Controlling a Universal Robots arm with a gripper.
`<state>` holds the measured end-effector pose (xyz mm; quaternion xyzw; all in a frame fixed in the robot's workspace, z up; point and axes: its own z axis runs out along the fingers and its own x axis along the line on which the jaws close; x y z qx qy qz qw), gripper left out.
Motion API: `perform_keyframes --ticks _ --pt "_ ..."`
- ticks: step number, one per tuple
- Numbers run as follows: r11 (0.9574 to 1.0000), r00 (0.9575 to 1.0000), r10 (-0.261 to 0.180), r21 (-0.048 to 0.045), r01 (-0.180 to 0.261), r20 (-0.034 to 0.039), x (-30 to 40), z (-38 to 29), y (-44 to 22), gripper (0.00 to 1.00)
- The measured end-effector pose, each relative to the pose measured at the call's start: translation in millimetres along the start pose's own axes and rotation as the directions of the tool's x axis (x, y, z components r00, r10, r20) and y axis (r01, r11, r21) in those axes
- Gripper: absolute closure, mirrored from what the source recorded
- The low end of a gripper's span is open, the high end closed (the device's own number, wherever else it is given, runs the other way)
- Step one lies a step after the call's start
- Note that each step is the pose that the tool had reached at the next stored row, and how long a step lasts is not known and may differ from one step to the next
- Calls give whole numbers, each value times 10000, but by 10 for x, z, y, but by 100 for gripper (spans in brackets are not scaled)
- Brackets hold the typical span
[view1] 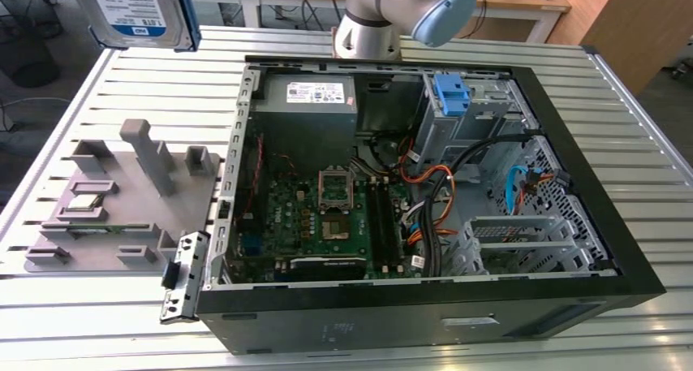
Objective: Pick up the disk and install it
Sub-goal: 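Pick up the disk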
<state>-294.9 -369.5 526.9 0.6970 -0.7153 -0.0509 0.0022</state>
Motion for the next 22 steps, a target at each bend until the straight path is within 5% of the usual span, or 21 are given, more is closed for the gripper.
perform_keyframes --ticks 17,22 --pt "10000 10000 0 0 0 0 -7 -19 -266 65" --pt "10000 10000 0 0 0 0 -8 -20 -273 65"
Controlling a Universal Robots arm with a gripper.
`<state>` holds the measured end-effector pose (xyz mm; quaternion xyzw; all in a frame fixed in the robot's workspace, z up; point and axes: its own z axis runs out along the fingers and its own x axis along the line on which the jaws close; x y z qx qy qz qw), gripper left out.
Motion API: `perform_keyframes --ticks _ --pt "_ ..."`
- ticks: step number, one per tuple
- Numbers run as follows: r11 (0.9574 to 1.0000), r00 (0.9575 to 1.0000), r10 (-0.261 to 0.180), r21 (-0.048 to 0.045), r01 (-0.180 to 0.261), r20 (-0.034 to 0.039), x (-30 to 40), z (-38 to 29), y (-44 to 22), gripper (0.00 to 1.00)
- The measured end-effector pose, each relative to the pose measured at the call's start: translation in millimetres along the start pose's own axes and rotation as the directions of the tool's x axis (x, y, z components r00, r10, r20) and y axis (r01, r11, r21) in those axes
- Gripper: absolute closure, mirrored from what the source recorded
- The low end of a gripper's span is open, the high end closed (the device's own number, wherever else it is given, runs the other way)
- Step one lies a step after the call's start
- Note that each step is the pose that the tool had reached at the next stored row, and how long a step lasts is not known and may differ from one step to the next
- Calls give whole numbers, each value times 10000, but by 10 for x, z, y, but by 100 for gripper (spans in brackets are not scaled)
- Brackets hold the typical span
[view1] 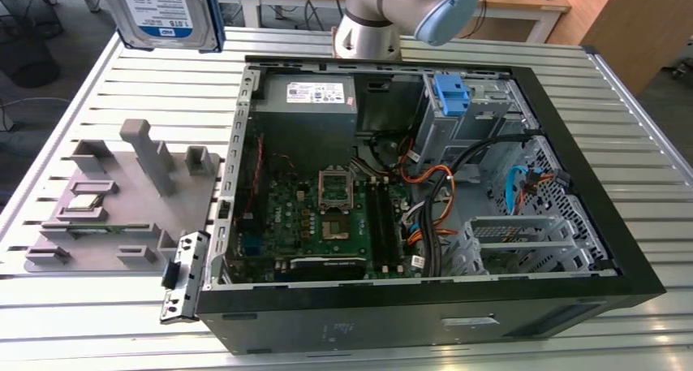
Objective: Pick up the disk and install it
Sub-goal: 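Pick up the disk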
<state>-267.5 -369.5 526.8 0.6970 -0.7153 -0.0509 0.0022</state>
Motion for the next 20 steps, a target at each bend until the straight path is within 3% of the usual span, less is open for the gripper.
perform_keyframes --ticks 20 --pt "10000 10000 5 -60 -5 -1 88 44 -7 65"
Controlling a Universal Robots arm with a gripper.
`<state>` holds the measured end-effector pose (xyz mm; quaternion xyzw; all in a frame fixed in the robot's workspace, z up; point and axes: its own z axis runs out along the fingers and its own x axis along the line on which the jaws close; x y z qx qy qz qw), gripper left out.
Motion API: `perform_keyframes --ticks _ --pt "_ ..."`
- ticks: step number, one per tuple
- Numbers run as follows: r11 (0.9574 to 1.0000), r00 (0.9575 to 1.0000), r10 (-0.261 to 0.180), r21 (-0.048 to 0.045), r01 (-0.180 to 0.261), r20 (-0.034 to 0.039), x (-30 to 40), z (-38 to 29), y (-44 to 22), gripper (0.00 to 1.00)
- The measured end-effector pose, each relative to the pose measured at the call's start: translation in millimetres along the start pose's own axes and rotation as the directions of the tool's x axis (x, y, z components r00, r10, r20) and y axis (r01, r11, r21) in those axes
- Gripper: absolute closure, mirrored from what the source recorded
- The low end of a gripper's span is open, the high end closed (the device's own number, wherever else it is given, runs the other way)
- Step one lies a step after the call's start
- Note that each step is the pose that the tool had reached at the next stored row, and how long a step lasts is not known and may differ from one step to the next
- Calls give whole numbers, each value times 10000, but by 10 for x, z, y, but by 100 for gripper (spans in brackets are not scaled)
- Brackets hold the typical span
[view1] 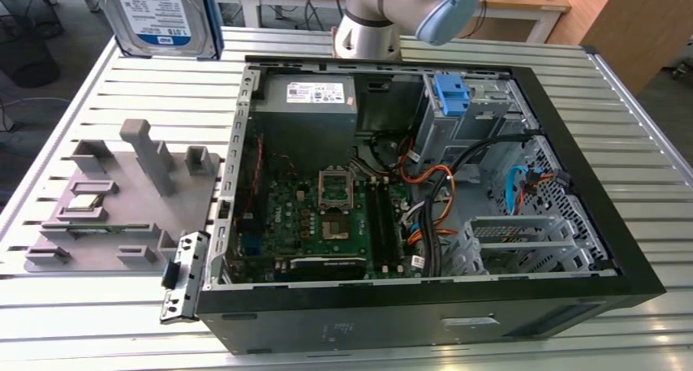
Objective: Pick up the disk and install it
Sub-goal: 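Pick up the disk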
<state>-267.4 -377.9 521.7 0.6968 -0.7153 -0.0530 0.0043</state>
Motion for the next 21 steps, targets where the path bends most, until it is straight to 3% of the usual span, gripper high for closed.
perform_keyframes --ticks 21 --pt "10000 10000 2 0 -2 -39 108 38 -11 65"
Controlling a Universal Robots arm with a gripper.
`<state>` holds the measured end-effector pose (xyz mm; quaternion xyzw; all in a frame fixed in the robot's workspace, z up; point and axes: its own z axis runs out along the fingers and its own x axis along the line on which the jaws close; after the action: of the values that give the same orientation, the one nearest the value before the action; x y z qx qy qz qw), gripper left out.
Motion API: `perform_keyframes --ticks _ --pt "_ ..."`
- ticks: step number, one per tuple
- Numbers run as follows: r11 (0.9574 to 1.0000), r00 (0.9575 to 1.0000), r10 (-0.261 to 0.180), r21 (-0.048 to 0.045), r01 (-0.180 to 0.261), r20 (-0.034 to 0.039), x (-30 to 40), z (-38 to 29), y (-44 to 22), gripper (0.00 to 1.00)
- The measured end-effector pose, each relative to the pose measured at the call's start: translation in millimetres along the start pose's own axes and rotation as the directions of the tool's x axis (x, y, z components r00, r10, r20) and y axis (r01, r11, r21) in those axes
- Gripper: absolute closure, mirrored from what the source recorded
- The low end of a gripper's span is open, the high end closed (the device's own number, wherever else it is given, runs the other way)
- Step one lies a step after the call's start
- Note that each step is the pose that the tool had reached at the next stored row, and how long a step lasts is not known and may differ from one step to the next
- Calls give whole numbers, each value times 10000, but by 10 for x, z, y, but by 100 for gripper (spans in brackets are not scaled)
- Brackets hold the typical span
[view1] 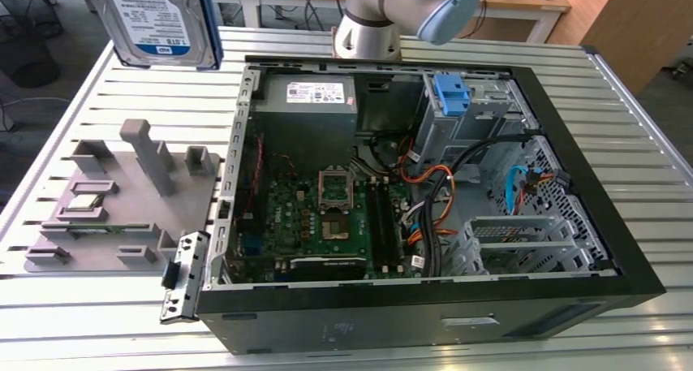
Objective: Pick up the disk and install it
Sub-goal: 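Pick up the disk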
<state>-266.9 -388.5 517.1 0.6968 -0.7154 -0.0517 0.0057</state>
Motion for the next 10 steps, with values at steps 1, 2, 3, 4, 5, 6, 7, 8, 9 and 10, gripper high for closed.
perform_keyframes --ticks 1,2,3,4,5,6,7,8,9,10 --pt "10000 10000 0 0 0 -2 5 2 -1 65" --pt "10000 10000 1 1 -1 -4 9 3 -2 65" --pt "10000 10000 1 0 -1 -6 14 5 -3 65" --pt "10000 10000 1 0 -1 -7 18 6 -3 65" --pt "10000 10000 1 0 -1 -9 22 8 -4 65" --pt "10000 10000 1 0 -1 -10 25 9 -5 65" --pt "10000 10000 2 0 -2 -10 28 10 -6 65" --pt "10000 10000 2 0 -2 -10 31 11 -6 65" --pt "10000 10000 2 1 -2 -9 34 12 -7 65" --pt "10000 10000 2 1 -2 -9 36 13 -8 65"
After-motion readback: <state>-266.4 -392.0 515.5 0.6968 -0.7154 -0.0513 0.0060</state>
